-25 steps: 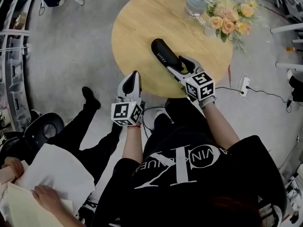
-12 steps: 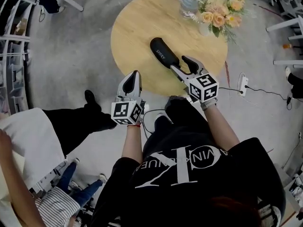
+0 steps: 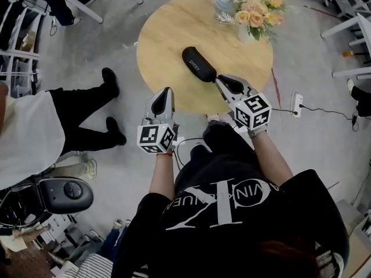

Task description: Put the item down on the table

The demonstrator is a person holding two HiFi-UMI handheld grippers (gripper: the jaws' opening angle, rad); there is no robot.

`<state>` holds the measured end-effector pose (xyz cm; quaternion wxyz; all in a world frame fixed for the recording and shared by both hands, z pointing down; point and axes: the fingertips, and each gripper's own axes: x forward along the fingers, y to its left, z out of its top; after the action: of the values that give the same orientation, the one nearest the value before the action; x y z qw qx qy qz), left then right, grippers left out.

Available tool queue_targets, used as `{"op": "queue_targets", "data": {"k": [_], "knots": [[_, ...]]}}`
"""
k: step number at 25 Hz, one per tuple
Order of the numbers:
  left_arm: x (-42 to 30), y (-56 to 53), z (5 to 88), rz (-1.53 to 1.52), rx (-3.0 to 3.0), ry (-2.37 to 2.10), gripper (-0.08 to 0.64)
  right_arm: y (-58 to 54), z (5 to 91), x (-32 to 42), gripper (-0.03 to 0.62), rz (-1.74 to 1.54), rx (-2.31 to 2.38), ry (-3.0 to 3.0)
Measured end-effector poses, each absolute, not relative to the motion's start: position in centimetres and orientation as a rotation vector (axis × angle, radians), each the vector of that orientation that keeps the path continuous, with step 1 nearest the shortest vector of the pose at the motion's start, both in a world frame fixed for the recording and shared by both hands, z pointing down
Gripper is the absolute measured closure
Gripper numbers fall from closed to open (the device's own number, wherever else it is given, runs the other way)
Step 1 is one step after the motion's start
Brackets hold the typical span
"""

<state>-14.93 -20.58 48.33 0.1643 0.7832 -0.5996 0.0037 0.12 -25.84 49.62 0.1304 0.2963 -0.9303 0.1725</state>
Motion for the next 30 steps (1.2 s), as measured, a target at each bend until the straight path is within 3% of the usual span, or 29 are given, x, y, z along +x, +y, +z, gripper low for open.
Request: {"op": "queue_targets", "data": {"k": [30], "knots": [[-17.2,-16.6,39.5,-0.129,2.374,-1.811,0.548,-20.9,39.6,2.4,0.566,0.223,1.053,-2.854]]}}
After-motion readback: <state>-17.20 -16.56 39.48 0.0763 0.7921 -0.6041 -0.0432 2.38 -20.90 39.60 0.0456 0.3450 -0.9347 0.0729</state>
